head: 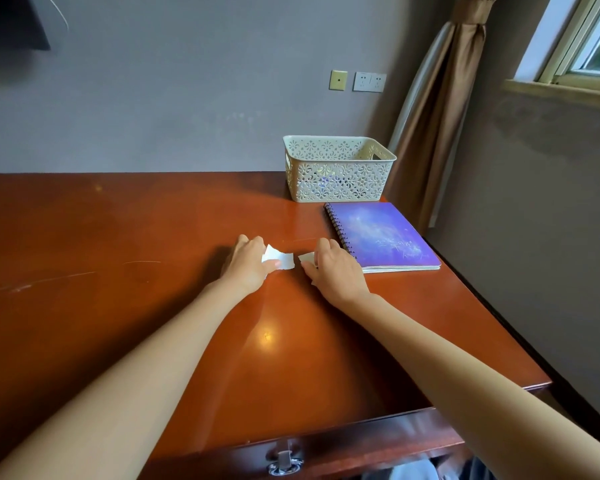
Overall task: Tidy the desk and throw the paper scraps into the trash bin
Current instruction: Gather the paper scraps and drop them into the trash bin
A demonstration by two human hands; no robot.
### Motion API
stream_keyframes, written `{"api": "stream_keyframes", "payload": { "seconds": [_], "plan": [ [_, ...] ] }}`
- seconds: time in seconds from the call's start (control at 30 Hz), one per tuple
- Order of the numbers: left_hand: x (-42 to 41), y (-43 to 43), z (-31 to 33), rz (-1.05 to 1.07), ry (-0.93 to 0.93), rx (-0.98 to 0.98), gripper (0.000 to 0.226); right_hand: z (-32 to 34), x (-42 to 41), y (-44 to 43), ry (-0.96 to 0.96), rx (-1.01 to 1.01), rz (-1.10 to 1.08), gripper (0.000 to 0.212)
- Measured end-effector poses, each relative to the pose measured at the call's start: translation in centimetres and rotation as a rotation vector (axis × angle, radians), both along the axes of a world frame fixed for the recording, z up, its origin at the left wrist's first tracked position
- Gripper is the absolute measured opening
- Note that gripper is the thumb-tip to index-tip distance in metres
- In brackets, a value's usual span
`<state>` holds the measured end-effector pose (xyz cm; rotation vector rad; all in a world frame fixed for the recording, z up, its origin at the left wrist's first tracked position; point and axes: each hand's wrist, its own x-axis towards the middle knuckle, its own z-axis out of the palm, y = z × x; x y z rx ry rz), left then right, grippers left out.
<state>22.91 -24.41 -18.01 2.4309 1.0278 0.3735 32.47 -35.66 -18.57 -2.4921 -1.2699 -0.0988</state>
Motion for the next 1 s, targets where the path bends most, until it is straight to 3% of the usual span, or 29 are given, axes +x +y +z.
{"api": "stream_keyframes", "payload": {
  "seconds": [0.1, 0.27, 0.43, 0.53, 0.6, 0.67, 0.8, 1.0],
  "plan": [
    [-0.1, -0.2, 0.0, 0.005, -0.066, -0.001, 0.026, 0.1, 0.3, 0.0, 0.077, 0.065, -0.005, 0.019],
    [-0.2, -0.5, 0.4, 0.071, -0.212, -0.062, 0.016, 0.2, 0.8, 0.0, 0.035, 0.1, -0.071, 0.015],
    [-0.8, -0.2, 1.1, 0.094, -0.374, -0.212, 0.01, 1.4, 2.2, 0.3, 0.341, 0.4, -0.12, 0.027],
    [-1.2, -0.2, 1.5, 0.103, -0.409, -0.281, 0.009, 2.4, 2.5, 0.8, 0.474, 0.207, -0.077, 0.05],
    [-1.4, -0.3, 1.5, 0.115, -0.396, -0.287, 0.008, 2.2, 2.5, 1.1, 0.459, 0.033, -0.029, 0.032],
    [-1.6, -0.4, 1.5, 0.12, -0.395, -0.3, 0.007, 1.9, 2.4, 1.3, 0.427, -0.034, -0.018, 0.034],
    [-2.4, 0.2, 1.9, 0.159, -0.404, -0.323, 0.009, 2.2, 2.5, 1.6, 0.429, -0.08, -0.02, 0.021],
    [-4.2, 0.5, 1.7, 0.213, -0.433, -0.402, 0.009, 1.9, 1.8, 1.3, 0.343, -0.008, -0.036, 0.037]
  ]
}}
